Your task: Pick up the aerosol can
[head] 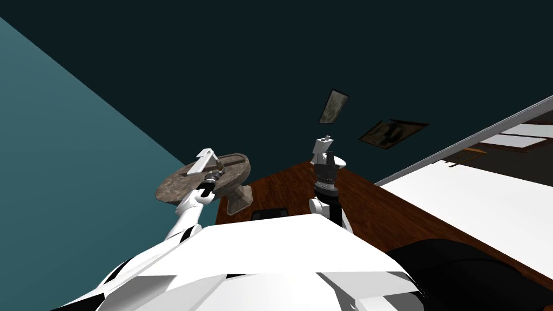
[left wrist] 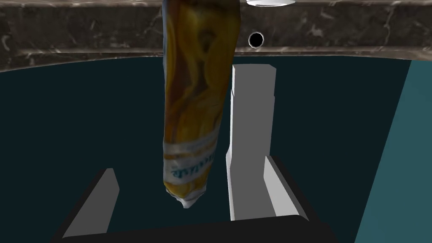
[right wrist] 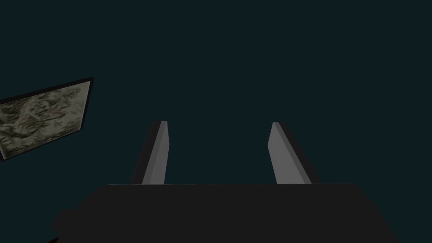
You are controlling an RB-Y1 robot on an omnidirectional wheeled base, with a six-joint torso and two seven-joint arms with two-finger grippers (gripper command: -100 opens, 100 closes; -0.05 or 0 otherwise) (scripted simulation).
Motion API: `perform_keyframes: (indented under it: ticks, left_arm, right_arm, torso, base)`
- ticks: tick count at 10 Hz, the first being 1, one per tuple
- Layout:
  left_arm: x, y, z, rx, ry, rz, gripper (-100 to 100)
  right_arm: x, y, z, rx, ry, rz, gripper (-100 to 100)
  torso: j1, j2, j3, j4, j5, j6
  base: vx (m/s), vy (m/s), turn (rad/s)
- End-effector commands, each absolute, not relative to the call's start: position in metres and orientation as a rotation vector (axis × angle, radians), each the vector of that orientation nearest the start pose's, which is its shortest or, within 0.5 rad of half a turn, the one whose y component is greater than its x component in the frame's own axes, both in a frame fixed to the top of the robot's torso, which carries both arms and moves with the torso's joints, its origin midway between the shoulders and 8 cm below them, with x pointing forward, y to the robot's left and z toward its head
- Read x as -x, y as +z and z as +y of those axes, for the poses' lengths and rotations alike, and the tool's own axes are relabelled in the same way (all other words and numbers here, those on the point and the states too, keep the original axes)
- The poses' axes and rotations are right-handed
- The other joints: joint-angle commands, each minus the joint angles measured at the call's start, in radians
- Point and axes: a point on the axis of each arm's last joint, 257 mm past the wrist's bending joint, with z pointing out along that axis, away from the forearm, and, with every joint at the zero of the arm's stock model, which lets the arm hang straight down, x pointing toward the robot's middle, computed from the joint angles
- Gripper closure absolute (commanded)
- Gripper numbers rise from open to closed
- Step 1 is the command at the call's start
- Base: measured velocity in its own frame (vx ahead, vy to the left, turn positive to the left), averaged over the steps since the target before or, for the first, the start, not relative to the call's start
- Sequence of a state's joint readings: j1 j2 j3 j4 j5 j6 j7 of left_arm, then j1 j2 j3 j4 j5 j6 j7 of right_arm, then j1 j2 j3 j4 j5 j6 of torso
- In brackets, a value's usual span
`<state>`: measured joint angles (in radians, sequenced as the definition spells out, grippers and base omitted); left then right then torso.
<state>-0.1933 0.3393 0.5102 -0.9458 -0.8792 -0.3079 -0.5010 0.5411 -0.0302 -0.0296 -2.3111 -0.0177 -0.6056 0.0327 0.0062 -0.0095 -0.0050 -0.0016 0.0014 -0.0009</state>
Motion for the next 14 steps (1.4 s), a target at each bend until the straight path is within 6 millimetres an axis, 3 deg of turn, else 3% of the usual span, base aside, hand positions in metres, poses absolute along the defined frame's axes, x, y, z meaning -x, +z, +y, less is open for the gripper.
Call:
perform_keyframes:
  ticks: [1, 2, 3, 14]
  left_arm:
    - [-0.519, -0.301, 0.530, 0.282, 0.193, 1.686, -100]
    - [-0.520, -0.301, 0.531, 0.279, 0.196, 1.686, 0]
    - [-0.521, -0.299, 0.534, 0.292, 0.210, 1.679, -100]
    - [-0.527, -0.292, 0.551, 0.383, 0.296, 1.655, -100]
  right_arm:
    - [-0.315, 0.045, -0.286, -0.548, 1.264, 0.565, 0]
    - [-0.315, 0.045, -0.286, -0.548, 1.264, 0.565, 0]
    - [-0.315, 0.045, -0.286, -0.548, 1.264, 0.565, 0]
    - [-0.315, 0.045, -0.286, -0.548, 1.264, 0.565, 0]
  torso:
    - [0.000, 0.000, 0.000, 0.000, 0.000, 0.000]
    - [-0.001, 0.002, 0.001, 0.000, 0.000, -0.001]
    - [-0.003, 0.004, 0.002, 0.001, 0.000, -0.001]
    - [-0.001, 0.009, 0.005, 0.002, 0.000, -0.001]
  base:
    - [0.053, 0.033, -0.047]
    - [0.008, 0.006, 0.007]
    - [-0.012, 0.024, -0.099]
    - [-0.048, 0.047, -0.108]
